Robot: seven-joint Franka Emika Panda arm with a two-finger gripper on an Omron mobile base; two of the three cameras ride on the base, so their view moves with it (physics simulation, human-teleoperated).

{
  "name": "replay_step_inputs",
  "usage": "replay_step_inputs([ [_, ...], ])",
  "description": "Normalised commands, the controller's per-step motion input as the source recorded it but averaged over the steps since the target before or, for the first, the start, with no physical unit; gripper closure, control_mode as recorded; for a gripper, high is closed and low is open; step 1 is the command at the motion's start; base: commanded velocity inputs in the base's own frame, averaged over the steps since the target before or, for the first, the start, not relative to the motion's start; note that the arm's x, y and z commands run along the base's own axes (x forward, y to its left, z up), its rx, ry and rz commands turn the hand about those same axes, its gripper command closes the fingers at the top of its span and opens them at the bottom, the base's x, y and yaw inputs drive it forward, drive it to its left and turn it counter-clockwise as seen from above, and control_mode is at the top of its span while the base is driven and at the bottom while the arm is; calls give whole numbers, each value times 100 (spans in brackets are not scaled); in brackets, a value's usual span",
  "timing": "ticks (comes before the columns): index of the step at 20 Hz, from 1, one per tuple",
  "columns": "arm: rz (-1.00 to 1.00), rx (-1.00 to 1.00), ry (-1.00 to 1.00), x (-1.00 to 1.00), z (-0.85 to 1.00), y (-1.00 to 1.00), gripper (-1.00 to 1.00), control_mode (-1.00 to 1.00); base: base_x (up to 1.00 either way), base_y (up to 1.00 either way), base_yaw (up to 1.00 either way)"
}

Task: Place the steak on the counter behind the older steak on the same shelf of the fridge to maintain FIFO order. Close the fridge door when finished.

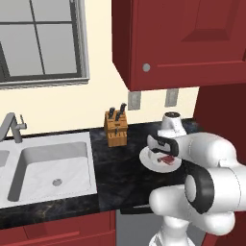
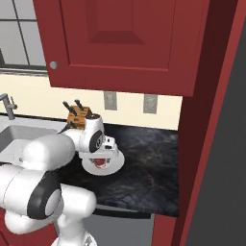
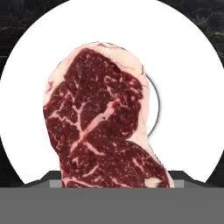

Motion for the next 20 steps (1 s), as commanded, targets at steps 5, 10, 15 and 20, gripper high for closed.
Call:
replay_step_inputs([
  [5,0,0,-23,-69,78,0,100,-100,0,0,0],
  [10,0,0,-10,-40,68,2,100,-100,0,0,0],
  [15,1,0,0,-4,8,2,100,-100,0,0,0],
  [20,1,-2,0,-1,-1,10,100,100,-18,14,0],
])
